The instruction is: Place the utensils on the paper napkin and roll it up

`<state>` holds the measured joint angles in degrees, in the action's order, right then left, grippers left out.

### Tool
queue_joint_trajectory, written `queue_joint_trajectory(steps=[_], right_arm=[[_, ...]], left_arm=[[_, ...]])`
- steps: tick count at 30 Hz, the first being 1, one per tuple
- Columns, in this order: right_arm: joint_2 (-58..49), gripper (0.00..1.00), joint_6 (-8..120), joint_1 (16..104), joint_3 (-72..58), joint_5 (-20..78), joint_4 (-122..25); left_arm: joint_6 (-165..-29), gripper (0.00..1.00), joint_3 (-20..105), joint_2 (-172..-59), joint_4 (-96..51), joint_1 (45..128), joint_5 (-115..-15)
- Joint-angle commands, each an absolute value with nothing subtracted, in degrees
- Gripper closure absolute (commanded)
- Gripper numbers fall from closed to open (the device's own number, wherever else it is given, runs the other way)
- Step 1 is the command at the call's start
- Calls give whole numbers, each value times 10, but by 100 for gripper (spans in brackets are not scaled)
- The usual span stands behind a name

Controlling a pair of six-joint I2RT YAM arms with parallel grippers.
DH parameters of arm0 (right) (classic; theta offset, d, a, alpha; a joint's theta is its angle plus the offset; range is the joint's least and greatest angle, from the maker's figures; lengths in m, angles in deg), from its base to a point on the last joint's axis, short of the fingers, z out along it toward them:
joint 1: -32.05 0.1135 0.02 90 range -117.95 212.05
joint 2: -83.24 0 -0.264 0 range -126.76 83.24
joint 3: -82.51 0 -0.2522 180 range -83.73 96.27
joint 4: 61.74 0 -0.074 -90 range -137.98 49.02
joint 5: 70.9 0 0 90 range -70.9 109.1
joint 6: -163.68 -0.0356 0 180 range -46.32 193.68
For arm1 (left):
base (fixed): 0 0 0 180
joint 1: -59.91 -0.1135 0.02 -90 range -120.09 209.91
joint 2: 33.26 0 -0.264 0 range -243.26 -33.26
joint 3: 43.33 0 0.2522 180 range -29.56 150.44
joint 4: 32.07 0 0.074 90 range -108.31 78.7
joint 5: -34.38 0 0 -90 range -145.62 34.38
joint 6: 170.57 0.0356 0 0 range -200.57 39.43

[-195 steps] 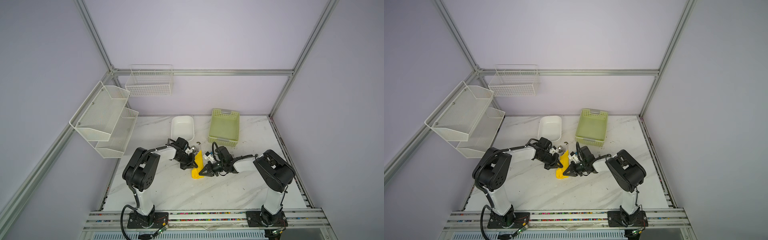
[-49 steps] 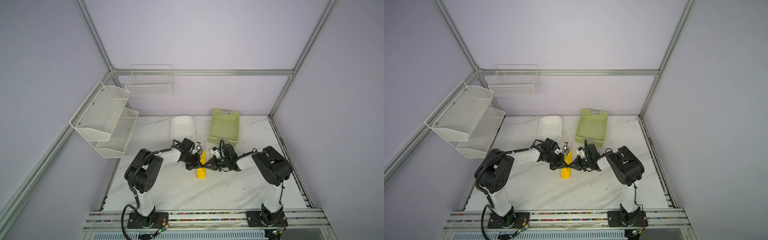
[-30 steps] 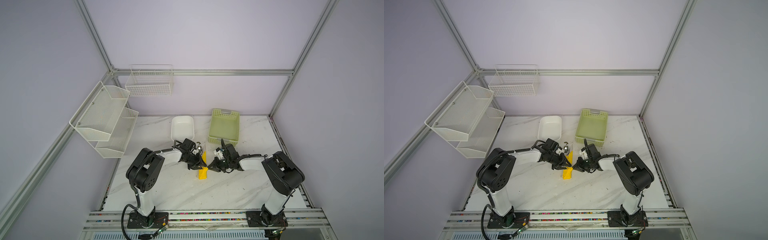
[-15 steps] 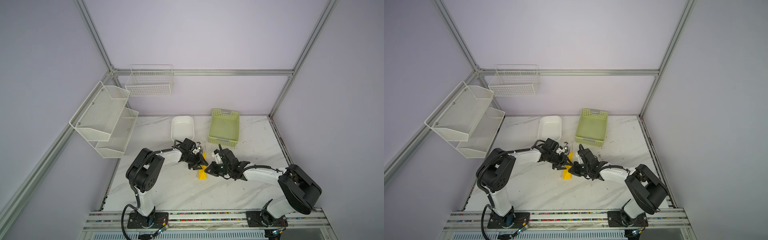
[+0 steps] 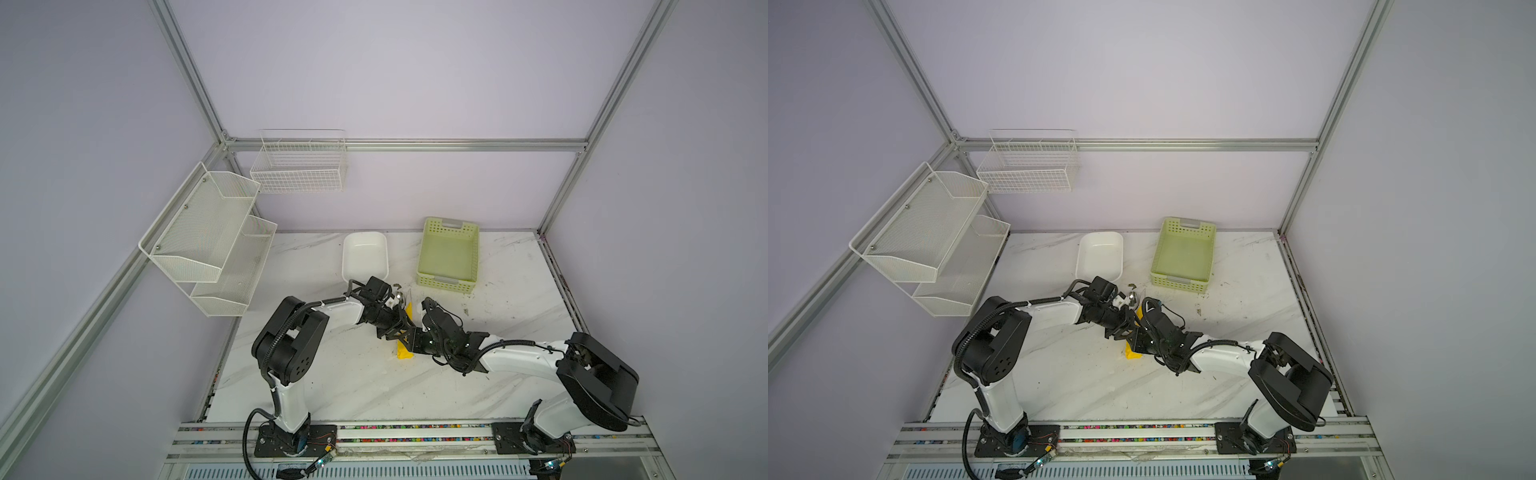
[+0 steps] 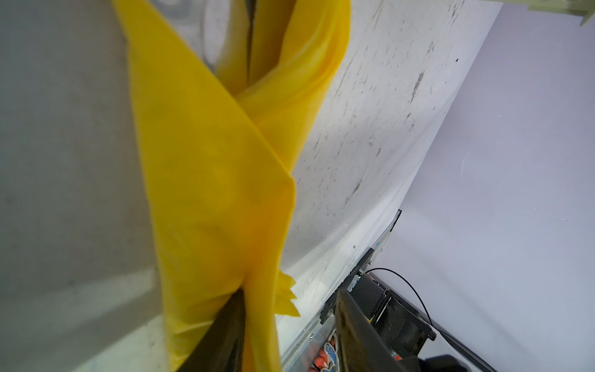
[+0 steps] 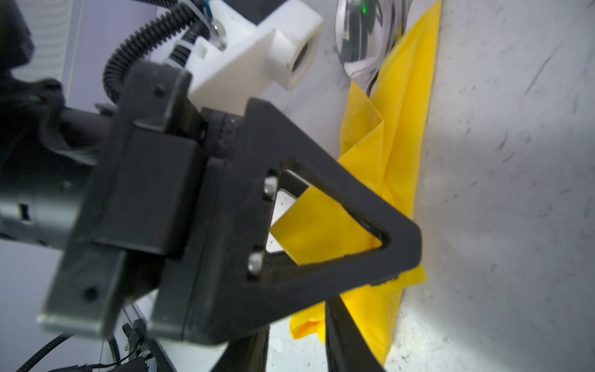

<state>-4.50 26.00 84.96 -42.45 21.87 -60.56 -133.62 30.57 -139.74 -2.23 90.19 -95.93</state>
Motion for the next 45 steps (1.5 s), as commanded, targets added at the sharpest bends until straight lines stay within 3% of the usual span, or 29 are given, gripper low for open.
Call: queue_joint_trajectory(steps=[1,8,21,31,45], right_arm=[[-63,68,270,858,-409,154,-598],[-91,70,274,883,-394,106,-593],[-91,99,238,893,-404,69,-562],[-87,100,203,871,-435,87,-558],[-59,100,190,800,-530,181,-678]], left_arm=[[-1344,54,306,-1408,26,906,-924],[-1344,54,306,-1408,29,906,-924],[-1343,53,309,-1408,35,905,-923],[-1340,53,310,-1404,41,905,-920],[-1338,53,313,-1404,44,904,-920]])
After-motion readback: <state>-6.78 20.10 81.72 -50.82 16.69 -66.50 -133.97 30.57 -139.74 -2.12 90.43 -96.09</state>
